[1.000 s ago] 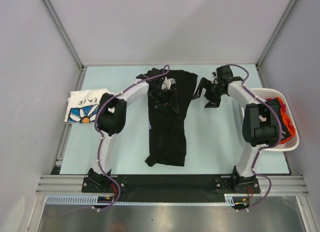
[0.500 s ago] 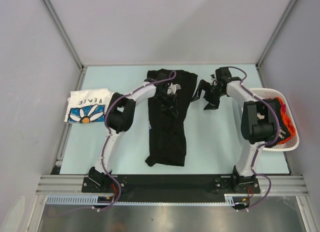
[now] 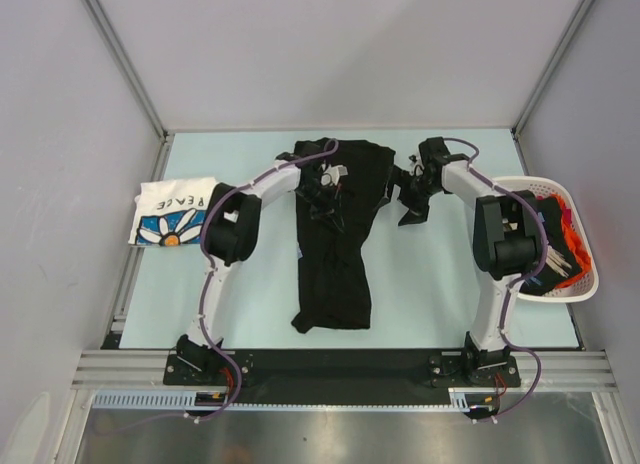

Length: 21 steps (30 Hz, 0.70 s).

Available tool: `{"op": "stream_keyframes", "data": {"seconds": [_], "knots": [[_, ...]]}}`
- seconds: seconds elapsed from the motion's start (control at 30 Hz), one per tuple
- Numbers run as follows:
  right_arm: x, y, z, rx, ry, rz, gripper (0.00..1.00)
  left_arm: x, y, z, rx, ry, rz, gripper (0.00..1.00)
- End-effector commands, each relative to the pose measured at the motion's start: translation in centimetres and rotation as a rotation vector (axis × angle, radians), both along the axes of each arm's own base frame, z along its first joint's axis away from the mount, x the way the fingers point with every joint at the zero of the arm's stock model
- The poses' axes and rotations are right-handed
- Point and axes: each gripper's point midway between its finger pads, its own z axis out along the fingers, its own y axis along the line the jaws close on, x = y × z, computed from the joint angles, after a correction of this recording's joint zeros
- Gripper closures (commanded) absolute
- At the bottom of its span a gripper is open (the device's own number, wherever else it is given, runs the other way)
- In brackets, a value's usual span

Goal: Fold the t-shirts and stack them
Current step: Fold the tshirt

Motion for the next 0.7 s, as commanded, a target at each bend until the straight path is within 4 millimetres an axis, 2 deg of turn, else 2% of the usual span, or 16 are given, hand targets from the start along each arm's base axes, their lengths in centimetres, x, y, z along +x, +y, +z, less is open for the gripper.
{"op": "stream_keyframes", "data": {"seconds": [0.0, 0.03, 0.07, 0.1, 0.13, 0.17, 0.2, 0.27, 0.3, 0.37, 0.4, 0.43, 0.5, 0.67], "knots": [[2.1, 1.0, 0.1, 0.006, -0.031, -0.012, 0.03, 0.1, 1.4, 3.3, -0.008, -0.042, 0.026, 1.0], [2.8, 1.3, 0.5, 0.014, -0.055, -0.009, 0.03, 0.0, 1.5, 3.2, -0.009, -0.037, 0.022, 0.97], [3.2, 1.5, 0.7, 0.017, -0.065, -0.007, 0.03, -0.1, 1.6, 3.0, -0.007, -0.029, 0.022, 0.86], [3.5, 2.0, 0.4, 0.018, -0.07, 0.005, 0.03, -0.3, 1.6, 2.8, -0.013, -0.02, 0.016, 0.62], [3.8, 2.1, 0.5, 0.018, -0.074, 0.009, 0.03, -0.4, 1.6, 2.8, -0.013, -0.018, 0.015, 0.54], [4.4, 2.3, 1.0, 0.023, -0.085, 0.013, 0.03, -0.3, 1.6, 2.9, -0.014, -0.022, 0.014, 0.43], [4.3, 2.6, 0.7, 0.027, -0.071, 0.021, 0.03, -0.2, 1.6, 3.5, -0.02, -0.043, 0.013, 0.01], [4.4, 2.6, 0.7, 0.028, -0.067, 0.025, 0.03, 0.4, 1.3, 4.8, -0.048, -0.09, 0.011, 0.0], [4.4, 2.7, 0.5, 0.03, -0.062, 0.026, 0.03, 0.7, 1.3, 6.6, -0.083, -0.127, 0.017, 0.0], [4.5, 2.6, 0.5, 0.031, -0.065, 0.026, 0.03, 1.7, 0.7, 8.8, -0.186, -0.201, 0.035, 0.0], [4.5, 2.6, 0.6, 0.033, -0.066, 0.025, 0.03, 2.4, 0.9, 11.9, -0.244, -0.245, 0.086, 0.0], [4.5, 2.5, 0.6, 0.033, -0.067, 0.025, 0.03, 3.5, 0.9, 12.5, -0.287, -0.318, 0.118, 0.0], [4.4, 2.4, 0.5, 0.033, -0.061, 0.027, 0.03, 5.3, 2.3, 15.0, -0.314, -0.375, 0.238, 0.0], [4.4, 1.9, 0.2, 0.028, -0.051, 0.024, 0.03, 10.1, 5.1, 14.5, -0.26, -0.4, 0.397, 0.0]]}}
